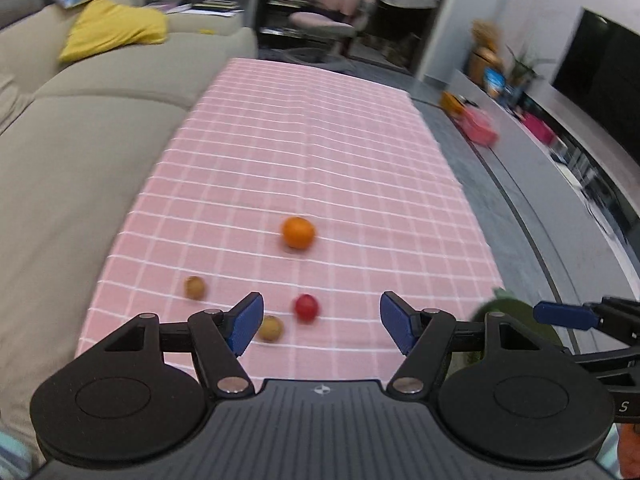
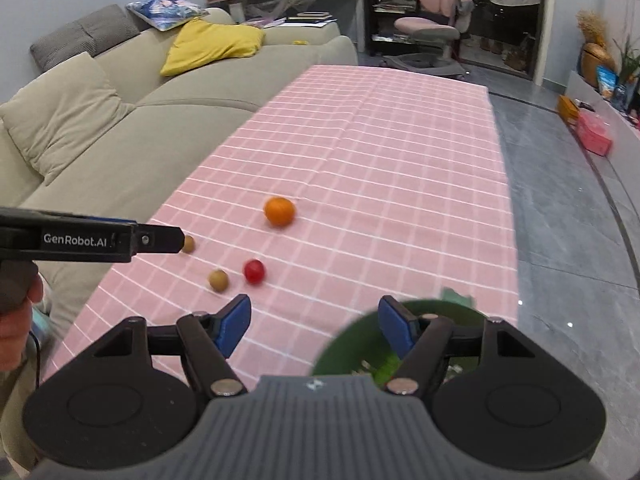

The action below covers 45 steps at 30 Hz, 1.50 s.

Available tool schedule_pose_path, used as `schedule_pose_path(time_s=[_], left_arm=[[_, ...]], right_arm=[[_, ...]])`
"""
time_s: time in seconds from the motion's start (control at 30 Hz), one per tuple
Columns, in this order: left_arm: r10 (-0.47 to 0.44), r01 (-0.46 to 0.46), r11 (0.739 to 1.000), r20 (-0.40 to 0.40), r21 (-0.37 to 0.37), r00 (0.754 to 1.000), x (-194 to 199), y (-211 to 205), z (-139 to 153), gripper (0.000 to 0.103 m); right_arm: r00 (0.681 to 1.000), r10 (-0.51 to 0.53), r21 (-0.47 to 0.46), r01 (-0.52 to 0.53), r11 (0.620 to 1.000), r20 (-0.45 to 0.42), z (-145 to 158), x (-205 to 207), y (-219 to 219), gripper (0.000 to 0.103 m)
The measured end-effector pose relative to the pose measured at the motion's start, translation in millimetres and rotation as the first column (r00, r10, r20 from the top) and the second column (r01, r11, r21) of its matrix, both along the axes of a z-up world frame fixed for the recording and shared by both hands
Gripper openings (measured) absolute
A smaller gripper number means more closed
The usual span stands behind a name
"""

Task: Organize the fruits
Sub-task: 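Grasp a small brown fruit with the left tool while the right tool grasps a mandarin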

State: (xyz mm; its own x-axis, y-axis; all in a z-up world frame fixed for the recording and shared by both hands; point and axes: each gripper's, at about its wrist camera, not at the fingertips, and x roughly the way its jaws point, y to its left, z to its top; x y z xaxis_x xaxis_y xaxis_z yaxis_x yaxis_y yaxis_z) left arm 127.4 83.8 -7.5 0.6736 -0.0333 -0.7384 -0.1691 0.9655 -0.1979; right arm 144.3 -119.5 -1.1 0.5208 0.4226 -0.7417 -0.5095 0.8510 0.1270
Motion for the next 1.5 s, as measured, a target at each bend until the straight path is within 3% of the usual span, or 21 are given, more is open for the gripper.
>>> schedule_pose_path(time_s=[0.13,0.27,0.47,0.63,0.83,1.17,1.5], left_arm=[[0.073,-0.073,0.997,0.014,-0.001,0.997,-2,27,-3,0.078],[0.125,-0.123,0.991,0.024,-0.05,0.992,0,49,-9,0.076],[0.192,-0.195,0.973,-0.031,-0.122,0.981,5,76,-34,0.071],[0.201,-0.209,0.968,-0.068,-0.139,0.977,15,84,-55,0.069],[0.22,-0.224,0.971,-0.063,-0.082,0.974,25,93,-76,0.061],[0.247,-0.251,0.967,-0.069,-0.048,0.967,47,90,-103,0.052],[0.255,-0.254,0.967,-0.074,0.013,0.964,53,83,-114,0.04]], right_arm=[[0.999,0.029,0.015,-0.029,0.999,-0.015,-7,11,24,0.066],[0.998,0.054,0.018,-0.053,0.998,-0.039,-18,27,49,0.06],[0.994,0.094,-0.004,-0.095,0.996,-0.061,-38,51,80,0.052],[0.989,0.116,-0.013,-0.118,0.993,-0.094,-58,69,99,0.046],[0.984,0.127,-0.027,-0.132,0.991,-0.122,-79,97,114,0.044],[0.988,0.108,-0.029,-0.112,0.993,-0.107,-105,146,138,0.044],[0.987,0.08,0.009,-0.079,0.997,-0.136,-132,179,155,0.047]])
